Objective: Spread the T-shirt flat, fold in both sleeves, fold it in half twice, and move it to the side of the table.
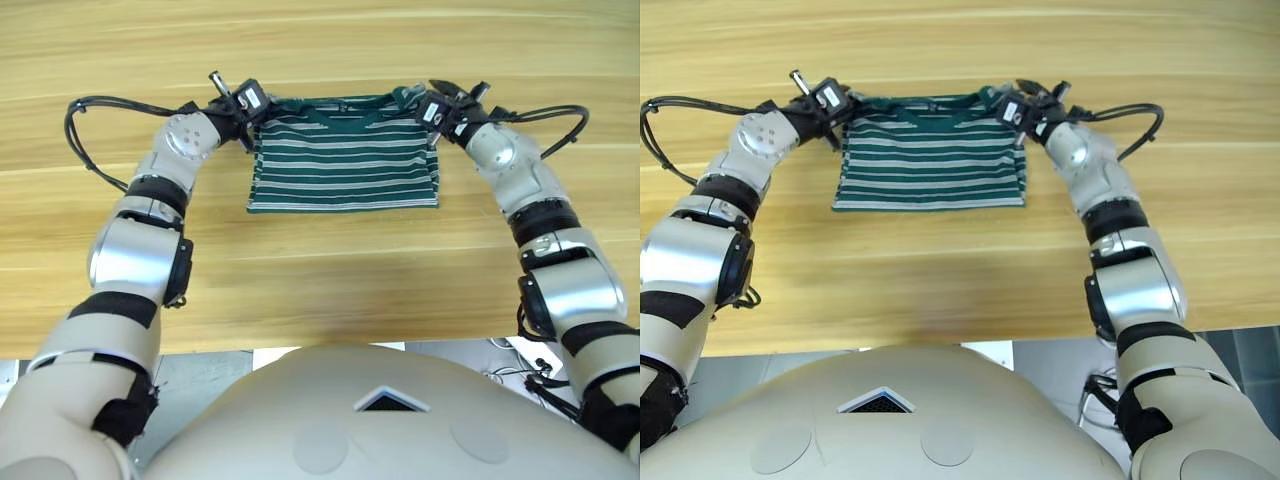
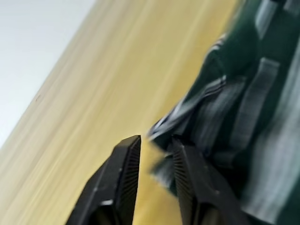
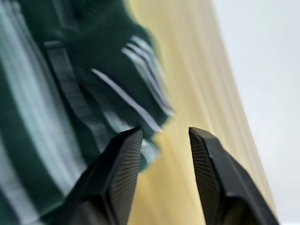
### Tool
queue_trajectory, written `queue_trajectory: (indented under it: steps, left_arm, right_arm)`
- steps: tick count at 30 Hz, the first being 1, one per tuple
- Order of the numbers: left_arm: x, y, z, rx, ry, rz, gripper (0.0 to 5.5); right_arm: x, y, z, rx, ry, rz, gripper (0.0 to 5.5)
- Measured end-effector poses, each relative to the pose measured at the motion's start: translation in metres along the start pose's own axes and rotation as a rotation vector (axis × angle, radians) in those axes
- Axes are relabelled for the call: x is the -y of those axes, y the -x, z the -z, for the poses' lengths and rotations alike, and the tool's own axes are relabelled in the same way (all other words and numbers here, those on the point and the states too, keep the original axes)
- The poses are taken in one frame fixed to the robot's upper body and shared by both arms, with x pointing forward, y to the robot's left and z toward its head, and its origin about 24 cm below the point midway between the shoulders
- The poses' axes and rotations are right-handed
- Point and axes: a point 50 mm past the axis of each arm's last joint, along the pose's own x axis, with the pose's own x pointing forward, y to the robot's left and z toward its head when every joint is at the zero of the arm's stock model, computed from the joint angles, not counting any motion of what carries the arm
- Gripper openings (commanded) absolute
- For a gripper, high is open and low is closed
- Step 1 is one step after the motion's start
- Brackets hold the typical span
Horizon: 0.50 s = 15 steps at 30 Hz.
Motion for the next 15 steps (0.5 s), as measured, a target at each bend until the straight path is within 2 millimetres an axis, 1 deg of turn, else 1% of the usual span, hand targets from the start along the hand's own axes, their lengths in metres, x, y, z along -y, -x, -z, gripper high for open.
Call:
queue_trajectory:
  steps: [1, 2, 3, 4, 5, 6, 7, 8, 9, 10, 11, 12, 13, 15]
  left_arm:
    - [-0.015, -0.001, -0.007, 0.014, 0.099, -0.096, 1.93]
    - [-0.026, -0.001, -0.011, 0.029, 0.189, -0.158, 1.98]
    - [-0.043, 0.0, -0.019, 0.063, 0.304, -0.236, 1.98]
    - [-0.052, 0.001, -0.024, 0.088, 0.38, -0.275, 1.98]
    - [-0.062, 0.003, -0.028, 0.113, 0.476, -0.315, 1.98]
    - [-0.066, 0.004, -0.027, 0.124, 0.544, -0.335, 1.98]
    - [-0.068, 0.006, -0.025, 0.137, 0.615, -0.352, 1.98]
    - [-0.071, 0.008, -0.024, 0.152, 0.663, -0.366, 1.98]
    - [-0.074, 0.01, -0.022, 0.163, 0.697, -0.379, 1.98]
    - [-0.076, 0.012, -0.022, 0.173, 0.701, -0.38, 1.98]
    - [-0.077, 0.013, -0.022, 0.18, 0.69, -0.38, 1.98]
    - [-0.078, 0.015, -0.022, 0.193, 0.653, -0.386, 1.98]
    - [-0.078, 0.016, -0.022, 0.201, 0.625, -0.387, 1.98]
    - [-0.075, 0.017, -0.02, 0.204, 0.59, -0.381, 1.98]
  right_arm:
    - [0.013, -0.002, -0.002, 0.001, -0.052, 0.072, 2.57]
    - [0.021, -0.003, -0.003, -0.002, -0.078, 0.12, 2.77]
    - [0.031, -0.005, -0.005, 0.0, -0.09, 0.164, 2.9]
    - [0.033, -0.005, -0.007, 0.018, -0.102, 0.172, 3.11]
    - [0.033, -0.005, -0.013, 0.056, -0.106, 0.166, 3.29]
    - [0.035, -0.004, -0.021, 0.108, -0.099, 0.152, 3.56]
    - [0.034, 0.002, -0.031, 0.203, -0.088, 0.113, 3.65]
    - [0.03, 0.009, -0.039, 0.285, -0.068, 0.064, 3.83]
    - [0.022, 0.02, -0.048, 0.384, -0.034, -0.005, 4.01]
    - [0.013, 0.034, -0.051, 0.446, 0.029, -0.098, 4.06]
    - [0.003, 0.047, -0.049, 0.469, 0.094, -0.19, 4.06]
    - [-0.007, 0.059, -0.036, 0.429, 0.155, -0.283, 4.06]
    - [-0.01, 0.066, -0.023, 0.369, 0.194, -0.34, 4.06]
    - [-0.008, 0.071, -0.011, 0.294, 0.278, -0.382, 4.06]
